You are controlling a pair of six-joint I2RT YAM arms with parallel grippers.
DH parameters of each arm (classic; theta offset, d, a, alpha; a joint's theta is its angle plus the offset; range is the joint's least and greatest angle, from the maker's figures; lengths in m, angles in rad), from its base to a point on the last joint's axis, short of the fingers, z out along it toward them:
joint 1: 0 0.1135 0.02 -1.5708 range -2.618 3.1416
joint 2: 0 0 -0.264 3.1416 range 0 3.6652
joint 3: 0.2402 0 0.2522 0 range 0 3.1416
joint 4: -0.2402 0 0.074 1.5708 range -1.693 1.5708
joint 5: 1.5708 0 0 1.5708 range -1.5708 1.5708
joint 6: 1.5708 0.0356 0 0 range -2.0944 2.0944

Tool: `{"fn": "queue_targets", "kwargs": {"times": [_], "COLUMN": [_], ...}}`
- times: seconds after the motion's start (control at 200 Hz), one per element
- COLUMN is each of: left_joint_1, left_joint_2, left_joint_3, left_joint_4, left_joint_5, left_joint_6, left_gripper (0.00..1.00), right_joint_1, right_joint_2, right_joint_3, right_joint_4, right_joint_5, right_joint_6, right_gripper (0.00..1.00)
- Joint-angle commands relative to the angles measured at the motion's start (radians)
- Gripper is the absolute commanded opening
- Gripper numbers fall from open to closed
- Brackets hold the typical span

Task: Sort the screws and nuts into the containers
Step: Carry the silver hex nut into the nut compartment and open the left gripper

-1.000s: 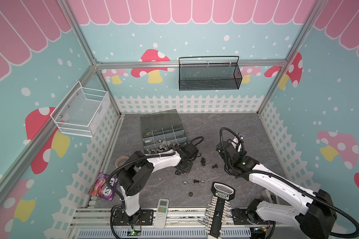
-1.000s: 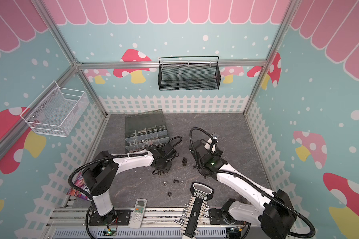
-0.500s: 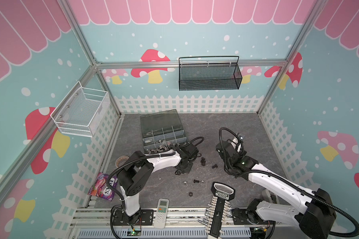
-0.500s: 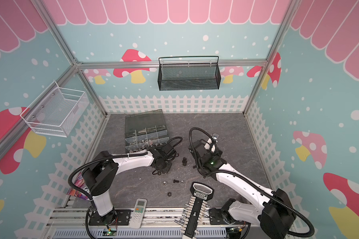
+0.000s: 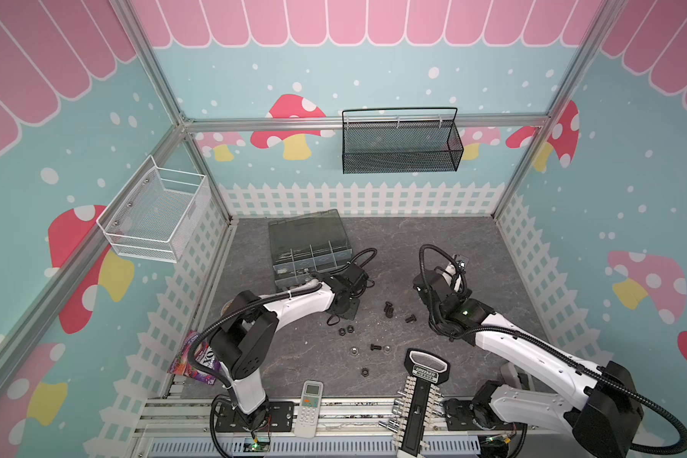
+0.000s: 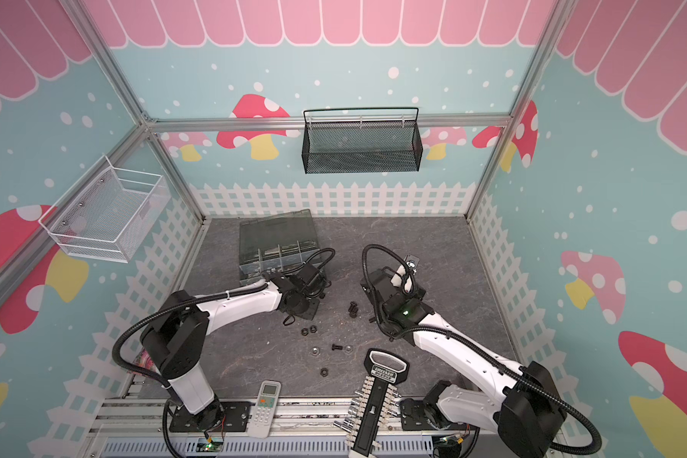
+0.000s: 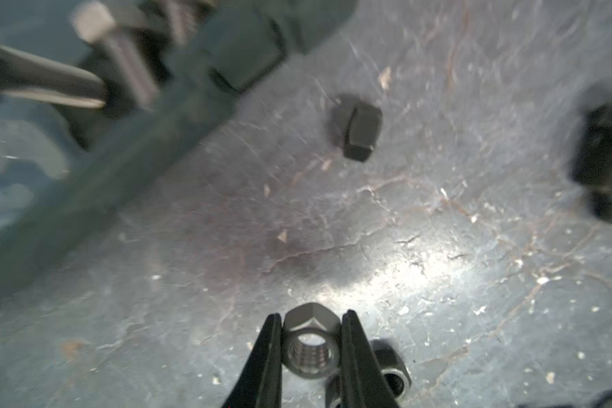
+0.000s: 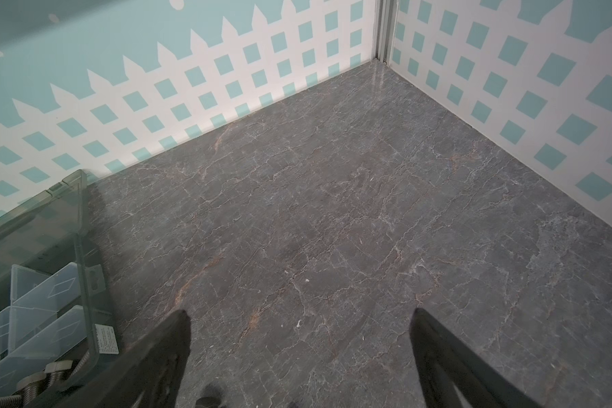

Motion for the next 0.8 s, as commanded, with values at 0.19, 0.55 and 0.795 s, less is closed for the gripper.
{"fn": "queue_targets", "kwargs": {"times": [0.19,0.55,0.795], "left_joint_1": [0.164,0.370,0.411], "left_joint_2": [-0.137,-0.027,0.094], "left_joint_3": [0.052,0.145,0.204], "left_joint_4": [0.075,0.158,0.158], "left_joint_5": [-0.079,-0.055,-0.013], "left_joint_6": [-0.003,0.020,0.033], "left_gripper": [0.13,0.13,0.15], "right_joint_1": [-0.006,-0.005,-0.005], "right_joint_2": [0.006,0.040,0.062], "right_joint_3": [-0.003,0.035,0.057], "right_joint_4": [-0.010,-0.012,-0.013], "right_joint_5": [0.011,-0.018,-0.026], "right_joint_6": [0.035,0.003,-0.005], "right_gripper": [0.98,0.98,0.98]}}
